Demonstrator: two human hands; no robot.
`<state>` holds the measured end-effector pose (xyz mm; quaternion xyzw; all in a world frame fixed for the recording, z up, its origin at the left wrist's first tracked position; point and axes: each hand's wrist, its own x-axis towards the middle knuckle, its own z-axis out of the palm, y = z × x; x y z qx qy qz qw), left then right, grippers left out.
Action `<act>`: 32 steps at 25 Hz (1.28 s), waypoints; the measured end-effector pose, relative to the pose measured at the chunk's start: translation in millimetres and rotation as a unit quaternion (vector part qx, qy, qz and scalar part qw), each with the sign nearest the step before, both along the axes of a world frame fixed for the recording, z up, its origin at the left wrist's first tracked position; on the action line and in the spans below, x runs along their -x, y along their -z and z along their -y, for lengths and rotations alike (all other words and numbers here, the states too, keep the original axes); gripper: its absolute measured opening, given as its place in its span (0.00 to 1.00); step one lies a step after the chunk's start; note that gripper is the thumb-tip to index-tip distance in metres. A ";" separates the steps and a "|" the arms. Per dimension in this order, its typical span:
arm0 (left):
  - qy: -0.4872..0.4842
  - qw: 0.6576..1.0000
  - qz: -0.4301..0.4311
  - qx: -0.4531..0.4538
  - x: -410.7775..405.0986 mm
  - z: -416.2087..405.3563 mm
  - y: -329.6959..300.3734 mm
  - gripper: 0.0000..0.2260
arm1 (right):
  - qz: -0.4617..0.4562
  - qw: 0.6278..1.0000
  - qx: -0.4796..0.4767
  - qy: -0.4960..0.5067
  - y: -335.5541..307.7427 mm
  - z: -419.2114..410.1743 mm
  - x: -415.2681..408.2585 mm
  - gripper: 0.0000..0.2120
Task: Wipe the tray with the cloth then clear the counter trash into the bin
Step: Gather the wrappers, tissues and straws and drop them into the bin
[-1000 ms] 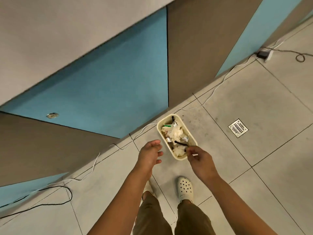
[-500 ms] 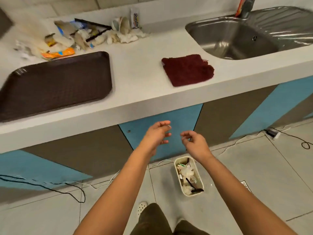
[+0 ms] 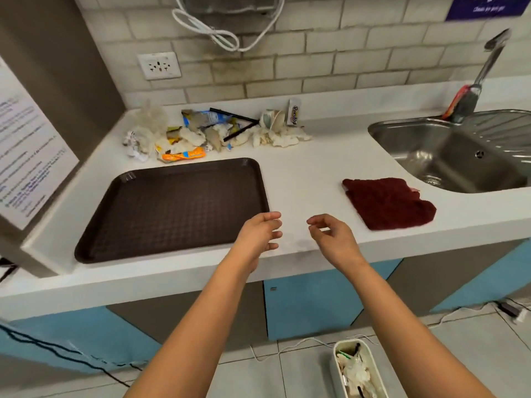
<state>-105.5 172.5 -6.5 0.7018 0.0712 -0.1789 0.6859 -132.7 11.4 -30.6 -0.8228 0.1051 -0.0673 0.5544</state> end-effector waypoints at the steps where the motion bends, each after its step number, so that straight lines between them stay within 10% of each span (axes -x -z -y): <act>1: -0.005 1.000 0.004 -0.001 -8.7 -11.1 -1.9 0.06 | 0.000 1.000 0.002 0.005 -2.5 -8.0 -8.7 0.08; 13: -0.035 0.998 0.043 -0.015 -101.6 -32.7 -6.4 0.07 | -0.032 0.996 -0.010 0.082 -1.3 17.0 -93.6 0.09; 25: 0.043 0.950 0.168 -0.261 -268.6 53.1 -0.6 0.12 | -0.011 0.997 0.042 0.057 -8.9 88.5 -262.2 0.09; 32: 0.174 0.832 0.282 -0.444 -335.5 87.8 20.5 0.19 | 0.029 0.963 0.261 -0.051 3.8 102.3 -350.4 0.17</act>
